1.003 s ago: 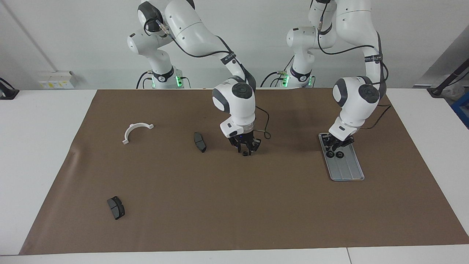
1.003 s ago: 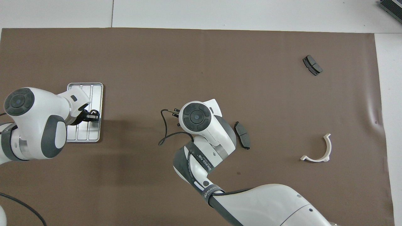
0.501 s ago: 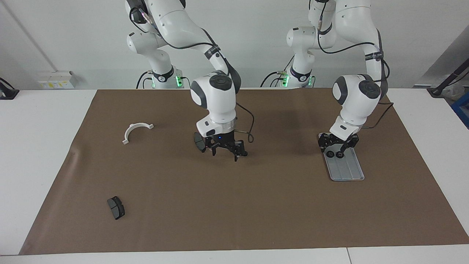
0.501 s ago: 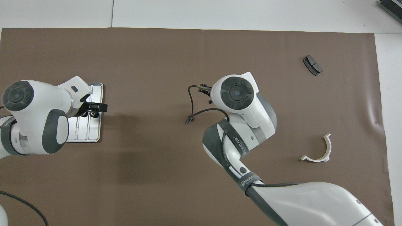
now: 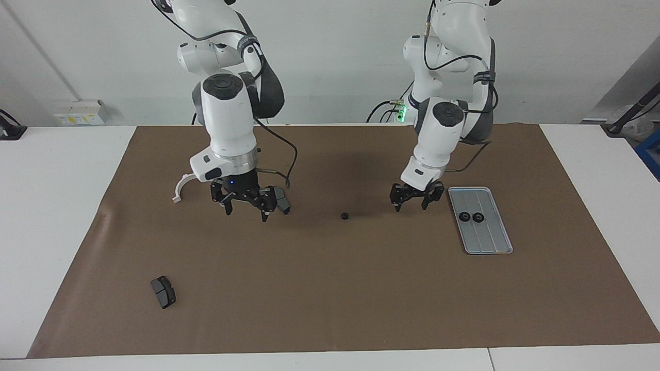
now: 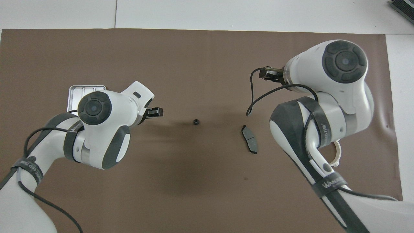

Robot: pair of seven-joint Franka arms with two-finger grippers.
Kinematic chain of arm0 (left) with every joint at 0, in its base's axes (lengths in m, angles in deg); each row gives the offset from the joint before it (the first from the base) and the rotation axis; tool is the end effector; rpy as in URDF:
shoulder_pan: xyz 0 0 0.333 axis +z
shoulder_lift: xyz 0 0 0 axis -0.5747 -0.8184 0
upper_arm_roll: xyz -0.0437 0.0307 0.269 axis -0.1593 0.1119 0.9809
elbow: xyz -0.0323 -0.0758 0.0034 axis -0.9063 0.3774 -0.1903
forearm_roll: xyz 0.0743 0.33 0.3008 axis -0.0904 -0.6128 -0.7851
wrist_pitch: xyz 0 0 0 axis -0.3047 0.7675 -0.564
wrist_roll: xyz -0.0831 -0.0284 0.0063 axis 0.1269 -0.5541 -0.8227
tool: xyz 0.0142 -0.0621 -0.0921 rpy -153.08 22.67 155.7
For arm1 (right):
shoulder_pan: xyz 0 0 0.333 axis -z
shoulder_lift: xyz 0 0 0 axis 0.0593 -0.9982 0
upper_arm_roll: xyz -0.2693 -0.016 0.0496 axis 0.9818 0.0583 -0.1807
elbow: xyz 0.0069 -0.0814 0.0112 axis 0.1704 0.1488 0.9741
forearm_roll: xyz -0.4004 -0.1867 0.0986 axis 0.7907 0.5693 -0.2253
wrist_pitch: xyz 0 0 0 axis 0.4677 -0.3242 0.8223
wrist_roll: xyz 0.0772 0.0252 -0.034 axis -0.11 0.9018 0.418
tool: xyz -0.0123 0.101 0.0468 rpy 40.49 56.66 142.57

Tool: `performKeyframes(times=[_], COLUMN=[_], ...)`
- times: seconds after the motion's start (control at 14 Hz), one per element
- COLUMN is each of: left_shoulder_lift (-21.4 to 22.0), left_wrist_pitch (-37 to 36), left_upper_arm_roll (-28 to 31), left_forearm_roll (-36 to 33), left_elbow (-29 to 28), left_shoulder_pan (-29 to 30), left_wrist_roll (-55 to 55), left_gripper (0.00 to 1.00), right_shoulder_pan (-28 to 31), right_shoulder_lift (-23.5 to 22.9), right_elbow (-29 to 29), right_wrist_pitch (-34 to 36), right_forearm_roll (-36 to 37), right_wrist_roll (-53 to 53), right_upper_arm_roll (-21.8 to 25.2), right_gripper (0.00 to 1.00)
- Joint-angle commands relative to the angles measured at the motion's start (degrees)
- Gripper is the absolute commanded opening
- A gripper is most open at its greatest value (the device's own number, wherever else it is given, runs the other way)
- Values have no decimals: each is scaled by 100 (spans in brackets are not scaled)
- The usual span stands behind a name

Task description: Pick bearing gear from pile to tray

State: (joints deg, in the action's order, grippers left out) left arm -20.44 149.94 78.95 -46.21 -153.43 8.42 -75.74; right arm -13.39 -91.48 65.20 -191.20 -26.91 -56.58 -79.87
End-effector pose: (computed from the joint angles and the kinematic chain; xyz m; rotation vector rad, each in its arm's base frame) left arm 0.5688 -0.2712 0.2830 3.0551 0.0355 0.1988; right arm 0.6729 0.1706 0.4273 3.0723 -0.3732 0.3627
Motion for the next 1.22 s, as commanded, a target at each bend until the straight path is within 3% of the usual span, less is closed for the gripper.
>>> performKeyframes(times=[0.0, 0.14, 0.5, 0.79, 1.15], left_shoulder_lift=[-693, -1195, -1565, -1584, -1584], left_wrist_pitch=[-481, -526, -439, -447, -368], left_upper_arm_roll=[118, 127, 118, 110, 110], left_forearm_roll=[28, 28, 37, 2, 2], left_elbow=[957, 1538, 1751, 1708, 1497], left_shoulder_pan=[-628, -884, -1166, -1184, -1342], left_wrist_roll=[-658, -1107, -1135, -1136, -1127], left_gripper=[78, 72, 63, 60, 58], right_shoulder_pan=[325, 527, 1011, 1345, 1749], right_shoulder_lift=[476, 696, 1065, 1259, 1400], right_elbow=[68, 25, -81, 76, 139], right_wrist_pitch=[474, 782, 1810, 2488, 2577], right_forearm_roll=[-14, -206, -313, -584, -656], right_wrist_roll=[-607, -1055, -2137, -2752, -3333], right_upper_arm_roll=[-94, -86, -77, -68, -68], right_gripper=[100, 100, 100, 100, 100])
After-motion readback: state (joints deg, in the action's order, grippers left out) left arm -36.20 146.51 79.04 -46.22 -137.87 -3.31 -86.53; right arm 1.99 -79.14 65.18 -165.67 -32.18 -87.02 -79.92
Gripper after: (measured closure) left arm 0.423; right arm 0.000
